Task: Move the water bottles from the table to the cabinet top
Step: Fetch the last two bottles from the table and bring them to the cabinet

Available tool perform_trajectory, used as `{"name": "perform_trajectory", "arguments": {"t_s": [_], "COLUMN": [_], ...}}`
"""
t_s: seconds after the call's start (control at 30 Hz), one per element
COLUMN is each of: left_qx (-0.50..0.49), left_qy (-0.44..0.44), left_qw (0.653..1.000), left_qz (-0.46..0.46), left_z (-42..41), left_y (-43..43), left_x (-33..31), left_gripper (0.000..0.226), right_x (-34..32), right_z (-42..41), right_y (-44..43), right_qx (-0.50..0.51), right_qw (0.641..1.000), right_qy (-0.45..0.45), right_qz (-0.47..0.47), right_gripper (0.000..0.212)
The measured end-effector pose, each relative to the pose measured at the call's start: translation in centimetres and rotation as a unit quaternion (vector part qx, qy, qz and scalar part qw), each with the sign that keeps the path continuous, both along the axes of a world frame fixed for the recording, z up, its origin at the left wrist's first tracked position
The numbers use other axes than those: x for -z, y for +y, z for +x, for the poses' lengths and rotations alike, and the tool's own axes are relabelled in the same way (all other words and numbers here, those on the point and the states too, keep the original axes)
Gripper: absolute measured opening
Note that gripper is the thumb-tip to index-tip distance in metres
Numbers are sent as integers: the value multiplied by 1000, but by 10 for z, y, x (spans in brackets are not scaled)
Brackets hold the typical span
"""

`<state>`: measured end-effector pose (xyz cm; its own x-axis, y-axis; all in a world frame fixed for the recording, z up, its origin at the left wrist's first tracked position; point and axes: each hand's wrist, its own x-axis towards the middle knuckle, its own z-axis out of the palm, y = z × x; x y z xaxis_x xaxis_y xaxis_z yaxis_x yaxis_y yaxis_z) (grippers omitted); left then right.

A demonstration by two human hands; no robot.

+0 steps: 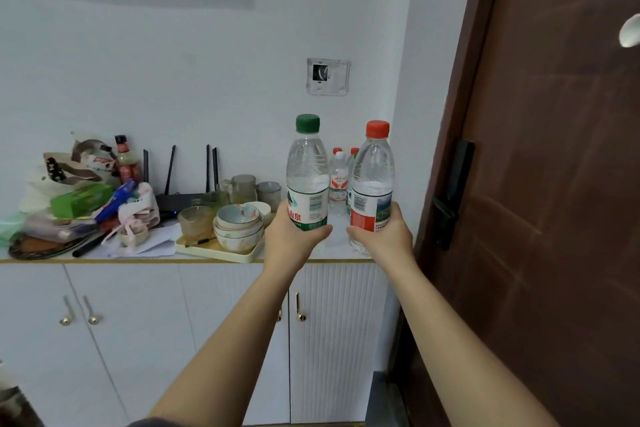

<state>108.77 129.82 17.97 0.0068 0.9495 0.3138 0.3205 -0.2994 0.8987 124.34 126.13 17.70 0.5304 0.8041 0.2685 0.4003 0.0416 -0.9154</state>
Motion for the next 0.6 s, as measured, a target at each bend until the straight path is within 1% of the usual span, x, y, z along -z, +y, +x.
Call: {"name": "perform_trajectory", "arguments": {"t_s": [0.1,0.23,0.37,0.5,0.6], "left_qx": [6,9,18,33,35], "left_qy": [3,0,-13,-6,-1], "left_qw": [1000,1000,999,998,997], "left_qz": [0,-8,-24,-45,-63], "left_z": [13,31,50,66,75], "left_y": [32,87,150,210,248], "left_x": [9,22,37,54,75], "left_gripper": [56,55,59,54,55], "right_x": [8,22,35,49,70], "right_z": [12,30,45,54,60], "right_y": [31,84,146,205,244], "right_qx": [-5,-6,-3,-8,5], "right_qw": [1000,1000,1000,998,997], "right_qy": [6,13,25,39,41], "right_qz": [-6,-9,-14,-37,-61], "right_gripper": [70,64,69,68,75]}}
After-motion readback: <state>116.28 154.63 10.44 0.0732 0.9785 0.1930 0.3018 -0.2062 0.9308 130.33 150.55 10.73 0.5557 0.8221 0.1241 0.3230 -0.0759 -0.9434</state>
